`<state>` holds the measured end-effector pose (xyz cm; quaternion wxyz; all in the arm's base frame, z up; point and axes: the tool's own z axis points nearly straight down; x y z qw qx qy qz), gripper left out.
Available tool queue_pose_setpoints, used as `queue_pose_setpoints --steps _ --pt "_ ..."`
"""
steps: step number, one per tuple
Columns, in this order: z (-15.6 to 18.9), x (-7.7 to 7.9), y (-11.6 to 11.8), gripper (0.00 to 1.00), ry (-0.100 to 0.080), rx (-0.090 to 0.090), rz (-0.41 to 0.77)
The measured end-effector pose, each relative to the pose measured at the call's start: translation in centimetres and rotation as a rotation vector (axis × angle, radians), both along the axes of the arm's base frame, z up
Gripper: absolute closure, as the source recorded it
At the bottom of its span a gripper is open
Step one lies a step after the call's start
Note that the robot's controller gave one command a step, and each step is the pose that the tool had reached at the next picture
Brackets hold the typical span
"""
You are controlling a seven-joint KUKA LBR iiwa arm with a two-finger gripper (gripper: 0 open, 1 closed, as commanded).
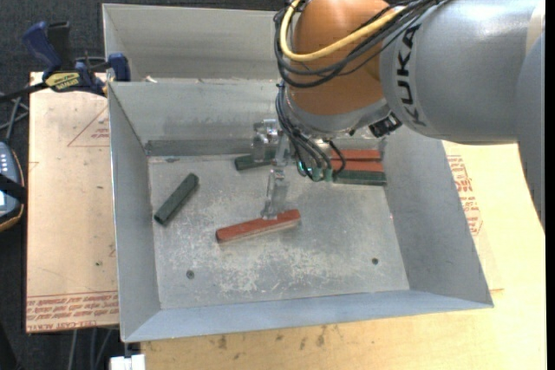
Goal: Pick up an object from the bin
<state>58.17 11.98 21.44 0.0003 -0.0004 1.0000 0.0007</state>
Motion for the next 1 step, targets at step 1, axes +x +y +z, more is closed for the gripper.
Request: queue_pose_setpoints --steps 1 --pt "-3.63 -0.57 -0.27 0.00 -0.006 0.000 0.065"
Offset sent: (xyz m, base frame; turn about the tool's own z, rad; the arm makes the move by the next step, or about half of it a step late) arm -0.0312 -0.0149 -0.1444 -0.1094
